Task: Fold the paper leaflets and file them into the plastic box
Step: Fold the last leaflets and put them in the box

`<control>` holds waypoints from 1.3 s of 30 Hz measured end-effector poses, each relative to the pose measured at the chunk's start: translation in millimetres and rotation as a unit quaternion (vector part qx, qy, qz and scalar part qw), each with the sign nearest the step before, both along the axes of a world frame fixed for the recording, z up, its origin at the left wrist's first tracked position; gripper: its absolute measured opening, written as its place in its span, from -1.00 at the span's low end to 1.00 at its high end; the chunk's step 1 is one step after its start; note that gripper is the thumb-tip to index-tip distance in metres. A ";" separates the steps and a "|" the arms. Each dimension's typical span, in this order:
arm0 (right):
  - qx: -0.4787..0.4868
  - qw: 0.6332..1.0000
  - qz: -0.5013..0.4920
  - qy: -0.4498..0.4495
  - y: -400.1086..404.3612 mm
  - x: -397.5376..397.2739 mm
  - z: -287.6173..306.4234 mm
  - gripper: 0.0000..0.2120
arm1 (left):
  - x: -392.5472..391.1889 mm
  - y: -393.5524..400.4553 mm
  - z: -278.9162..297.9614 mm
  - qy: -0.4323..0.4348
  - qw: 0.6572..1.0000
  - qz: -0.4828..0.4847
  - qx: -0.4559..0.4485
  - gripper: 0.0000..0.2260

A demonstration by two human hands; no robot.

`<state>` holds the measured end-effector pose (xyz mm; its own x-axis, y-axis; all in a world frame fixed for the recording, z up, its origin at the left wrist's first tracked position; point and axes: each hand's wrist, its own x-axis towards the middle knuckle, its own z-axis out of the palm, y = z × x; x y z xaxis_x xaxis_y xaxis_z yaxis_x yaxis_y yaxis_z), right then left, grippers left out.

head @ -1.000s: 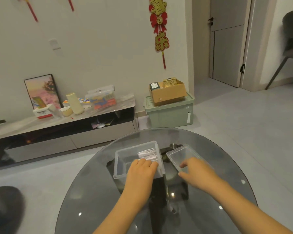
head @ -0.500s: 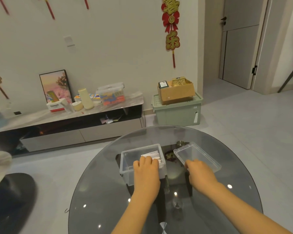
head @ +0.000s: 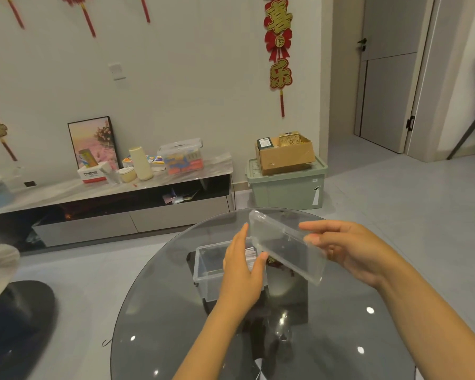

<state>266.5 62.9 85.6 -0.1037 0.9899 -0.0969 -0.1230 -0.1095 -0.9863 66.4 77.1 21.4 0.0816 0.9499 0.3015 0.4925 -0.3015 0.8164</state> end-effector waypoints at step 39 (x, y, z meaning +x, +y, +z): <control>-0.029 0.978 -0.100 -0.183 68.8 -98.9 -84.3 -0.79 | -84.2 46.1 -18.0 -0.279 0.886 0.264 -0.258 -0.67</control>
<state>167.6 131.6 1.3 0.1439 0.9785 -0.1475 0.2120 -0.1761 -0.9613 -17.8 123.2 3.5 -0.4413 0.8341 -0.3310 -0.0711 0.3352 0.9395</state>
